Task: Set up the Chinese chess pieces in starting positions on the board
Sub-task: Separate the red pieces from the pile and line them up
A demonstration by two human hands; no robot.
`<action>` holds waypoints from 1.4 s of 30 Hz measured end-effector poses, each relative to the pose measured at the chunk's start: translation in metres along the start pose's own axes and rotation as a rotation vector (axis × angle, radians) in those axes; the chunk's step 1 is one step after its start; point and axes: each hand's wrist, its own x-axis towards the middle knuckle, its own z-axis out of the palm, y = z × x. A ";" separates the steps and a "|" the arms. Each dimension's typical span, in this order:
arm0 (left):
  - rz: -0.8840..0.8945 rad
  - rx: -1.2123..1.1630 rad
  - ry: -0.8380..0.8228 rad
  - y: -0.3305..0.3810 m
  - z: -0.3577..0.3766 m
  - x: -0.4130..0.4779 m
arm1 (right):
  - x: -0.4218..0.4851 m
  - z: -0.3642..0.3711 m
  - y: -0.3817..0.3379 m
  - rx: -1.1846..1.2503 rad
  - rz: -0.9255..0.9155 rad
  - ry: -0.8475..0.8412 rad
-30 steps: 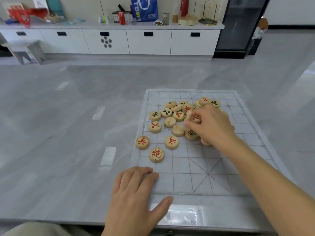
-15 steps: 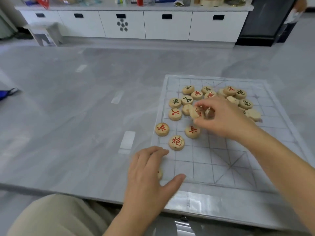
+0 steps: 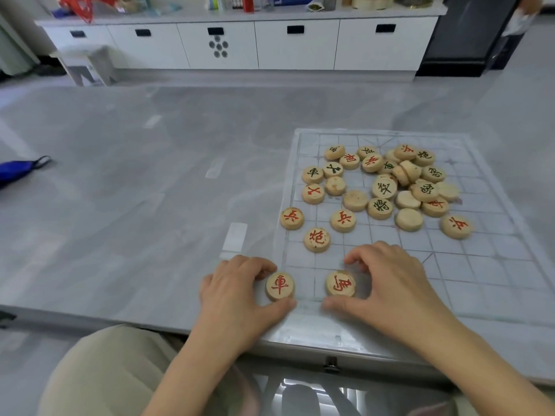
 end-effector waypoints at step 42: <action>0.032 0.014 -0.361 0.002 -0.024 0.017 | -0.002 0.020 -0.019 0.056 -0.104 -0.002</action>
